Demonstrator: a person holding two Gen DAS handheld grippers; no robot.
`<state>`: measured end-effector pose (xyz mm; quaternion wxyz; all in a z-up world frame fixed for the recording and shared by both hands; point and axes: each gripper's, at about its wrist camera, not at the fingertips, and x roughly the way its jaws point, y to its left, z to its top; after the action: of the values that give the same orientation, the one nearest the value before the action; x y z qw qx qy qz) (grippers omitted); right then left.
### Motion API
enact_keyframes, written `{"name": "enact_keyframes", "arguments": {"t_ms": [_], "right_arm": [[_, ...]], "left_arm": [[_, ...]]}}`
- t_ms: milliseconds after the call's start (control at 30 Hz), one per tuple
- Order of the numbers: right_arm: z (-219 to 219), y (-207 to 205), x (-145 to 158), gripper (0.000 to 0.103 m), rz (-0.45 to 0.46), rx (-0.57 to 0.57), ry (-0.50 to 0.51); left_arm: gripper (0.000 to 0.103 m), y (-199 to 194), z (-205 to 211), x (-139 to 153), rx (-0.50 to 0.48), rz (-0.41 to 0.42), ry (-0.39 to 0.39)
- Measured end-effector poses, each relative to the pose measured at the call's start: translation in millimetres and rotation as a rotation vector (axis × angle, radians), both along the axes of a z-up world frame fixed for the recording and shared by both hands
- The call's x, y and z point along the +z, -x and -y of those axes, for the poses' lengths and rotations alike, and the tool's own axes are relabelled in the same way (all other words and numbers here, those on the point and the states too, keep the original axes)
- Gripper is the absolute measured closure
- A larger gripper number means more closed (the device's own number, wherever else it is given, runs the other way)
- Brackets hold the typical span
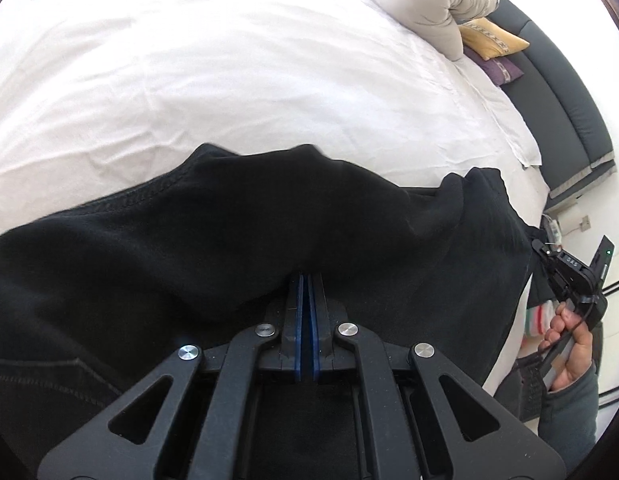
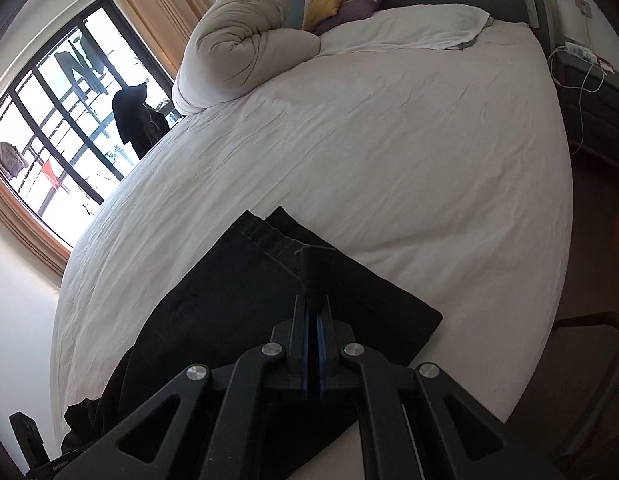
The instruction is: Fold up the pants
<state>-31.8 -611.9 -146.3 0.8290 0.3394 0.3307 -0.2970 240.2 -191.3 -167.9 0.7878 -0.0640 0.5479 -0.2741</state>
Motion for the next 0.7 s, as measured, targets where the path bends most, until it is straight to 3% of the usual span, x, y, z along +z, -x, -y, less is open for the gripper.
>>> {"name": "enact_keyframes", "arguments": {"t_ms": [200,267,367,533,700], "right_arm": [[4.7,22.0,-12.0,0.099,0.046,-0.072,-0.012],[-4.7,24.7,-1.8,0.099,0.063,-0.069,0.061],[-27.7,14.7,14.5,0.099,0.023,-0.014,0.239],[-14.0,28.2,-3.1,0.099,0.012,-0.077,0.111],[-61.9,9.6,38.6,0.099,-0.002,0.097,0.382]], "left_arm": [[0.099,41.0,4.8,28.5,-0.003,0.104,0.027],[0.099,50.1,7.5,27.3,-0.022,0.124,0.011],[0.099,43.7,9.2,14.3,-0.017,0.078,-0.011],[0.099,27.9,10.6,0.5,-0.011,0.014,0.006],[0.099,19.4,7.6,-6.9,-0.014,0.021,0.032]]}}
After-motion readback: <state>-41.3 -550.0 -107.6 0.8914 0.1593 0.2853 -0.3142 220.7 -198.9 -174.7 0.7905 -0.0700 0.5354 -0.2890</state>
